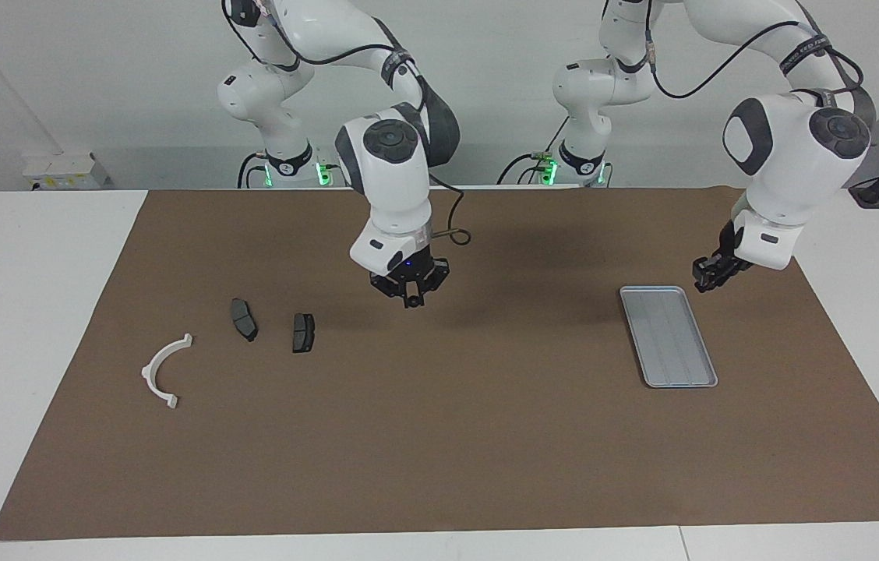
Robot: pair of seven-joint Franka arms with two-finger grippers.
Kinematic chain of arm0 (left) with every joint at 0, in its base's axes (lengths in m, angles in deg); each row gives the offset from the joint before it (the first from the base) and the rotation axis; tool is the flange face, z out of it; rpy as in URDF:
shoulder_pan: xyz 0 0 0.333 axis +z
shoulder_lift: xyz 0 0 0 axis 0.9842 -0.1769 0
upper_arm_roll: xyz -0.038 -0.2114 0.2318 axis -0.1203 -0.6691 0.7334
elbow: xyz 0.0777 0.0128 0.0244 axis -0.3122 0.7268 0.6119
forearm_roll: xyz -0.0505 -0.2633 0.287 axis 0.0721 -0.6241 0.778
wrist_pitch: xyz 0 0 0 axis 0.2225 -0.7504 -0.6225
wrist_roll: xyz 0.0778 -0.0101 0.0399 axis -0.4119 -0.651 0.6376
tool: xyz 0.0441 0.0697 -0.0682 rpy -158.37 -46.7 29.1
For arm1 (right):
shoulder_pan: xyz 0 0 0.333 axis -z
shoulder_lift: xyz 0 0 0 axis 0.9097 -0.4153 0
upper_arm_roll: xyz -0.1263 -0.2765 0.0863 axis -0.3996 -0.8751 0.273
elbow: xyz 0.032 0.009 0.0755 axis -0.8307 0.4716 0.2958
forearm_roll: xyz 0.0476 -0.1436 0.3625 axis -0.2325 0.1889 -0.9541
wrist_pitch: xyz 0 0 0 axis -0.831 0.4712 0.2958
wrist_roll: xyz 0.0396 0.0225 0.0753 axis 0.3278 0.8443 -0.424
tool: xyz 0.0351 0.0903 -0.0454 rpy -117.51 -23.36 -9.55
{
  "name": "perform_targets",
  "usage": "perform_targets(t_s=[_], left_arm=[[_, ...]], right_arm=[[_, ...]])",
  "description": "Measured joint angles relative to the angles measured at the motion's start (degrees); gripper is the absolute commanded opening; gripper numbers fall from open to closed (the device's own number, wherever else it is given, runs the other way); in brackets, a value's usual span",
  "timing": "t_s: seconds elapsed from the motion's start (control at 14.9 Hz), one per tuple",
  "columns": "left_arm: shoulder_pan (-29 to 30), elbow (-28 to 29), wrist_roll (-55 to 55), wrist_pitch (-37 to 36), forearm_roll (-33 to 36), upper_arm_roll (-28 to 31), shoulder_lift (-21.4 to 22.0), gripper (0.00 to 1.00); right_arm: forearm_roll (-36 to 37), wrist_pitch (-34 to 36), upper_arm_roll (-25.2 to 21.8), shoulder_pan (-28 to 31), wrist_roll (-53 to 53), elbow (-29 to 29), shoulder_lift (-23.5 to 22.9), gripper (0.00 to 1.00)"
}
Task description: Pick bearing gear from pile to tray
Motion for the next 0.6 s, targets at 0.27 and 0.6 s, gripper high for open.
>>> perform_targets(t_s=[0.27,0.6], left_arm=[[0.22,7.98,-0.09,10.03,-1.66,-0.24,0.41,0.00],[1.42,11.65,-1.69,18.75,-1.84,-0.22,-3.47,0.00]], right_arm=[[-0.04,-2.19,-0.05,-3.81,4.92,0.07,-4.38,0.00],[-0.07,-8.16,0.05,-6.41,10.19,0.11,-8.73,0.00]])
